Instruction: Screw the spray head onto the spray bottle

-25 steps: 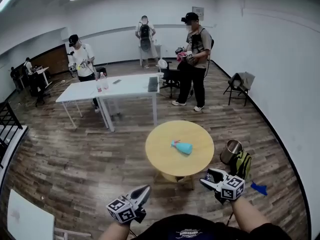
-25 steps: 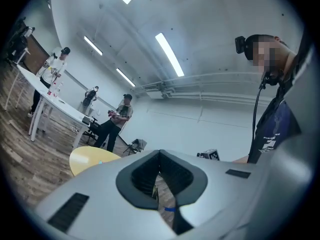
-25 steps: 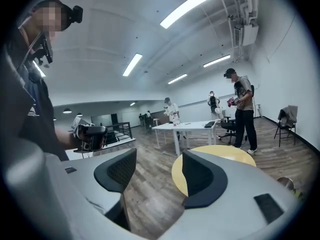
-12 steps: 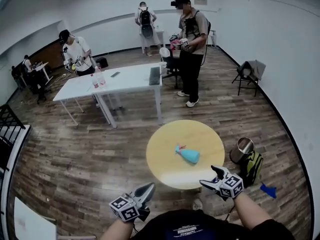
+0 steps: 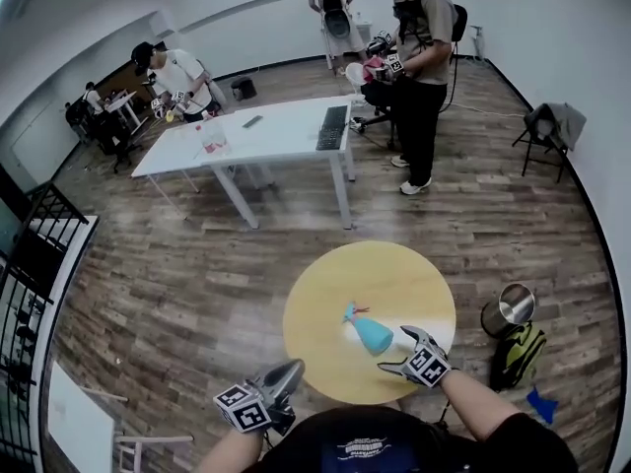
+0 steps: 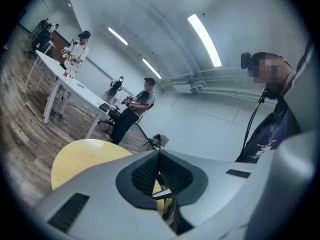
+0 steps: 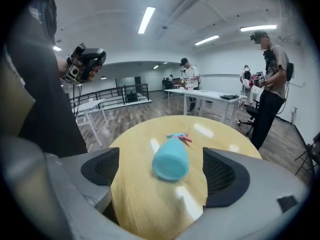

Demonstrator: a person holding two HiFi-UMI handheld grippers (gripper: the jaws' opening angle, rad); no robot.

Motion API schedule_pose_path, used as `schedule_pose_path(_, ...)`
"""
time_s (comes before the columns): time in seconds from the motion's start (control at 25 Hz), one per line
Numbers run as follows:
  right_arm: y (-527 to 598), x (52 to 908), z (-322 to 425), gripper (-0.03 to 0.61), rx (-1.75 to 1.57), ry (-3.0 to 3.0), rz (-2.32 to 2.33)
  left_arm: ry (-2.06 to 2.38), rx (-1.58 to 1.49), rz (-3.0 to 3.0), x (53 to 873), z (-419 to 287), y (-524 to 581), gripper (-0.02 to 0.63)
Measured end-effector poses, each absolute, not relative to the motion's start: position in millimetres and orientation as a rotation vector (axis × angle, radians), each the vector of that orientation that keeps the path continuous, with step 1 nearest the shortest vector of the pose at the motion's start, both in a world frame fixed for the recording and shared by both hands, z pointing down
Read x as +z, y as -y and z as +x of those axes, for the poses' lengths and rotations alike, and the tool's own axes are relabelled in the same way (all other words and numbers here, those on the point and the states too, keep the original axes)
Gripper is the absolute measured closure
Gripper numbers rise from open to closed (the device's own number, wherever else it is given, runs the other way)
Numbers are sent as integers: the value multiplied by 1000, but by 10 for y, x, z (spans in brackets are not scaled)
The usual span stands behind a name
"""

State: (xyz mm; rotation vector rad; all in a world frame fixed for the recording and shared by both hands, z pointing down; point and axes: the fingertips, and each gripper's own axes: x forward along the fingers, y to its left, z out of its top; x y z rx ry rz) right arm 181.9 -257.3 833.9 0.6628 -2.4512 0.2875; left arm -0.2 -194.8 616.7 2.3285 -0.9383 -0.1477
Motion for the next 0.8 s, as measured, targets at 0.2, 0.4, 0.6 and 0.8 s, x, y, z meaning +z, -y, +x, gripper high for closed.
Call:
schedule_pose_path(0.2, 2914, 8740, 1776, 17, 264, 2412, 692, 902, -119, 2306, 6325, 100, 2326, 603)
schedule_pose_path(0.4, 3103, 8989, 1509, 17, 241, 2332, 691, 810, -70, 2324, 6446, -95, 2611, 603)
schedule_pose_path(0.6, 3324, 9293, 1321, 17, 184, 2202, 752, 765, -25, 2318, 6478, -610, 2833, 603)
schedule_pose_path(0.8, 3425, 9509, 1237, 100, 170, 2165, 763, 810, 6, 2267, 6541, -1009, 2998, 603)
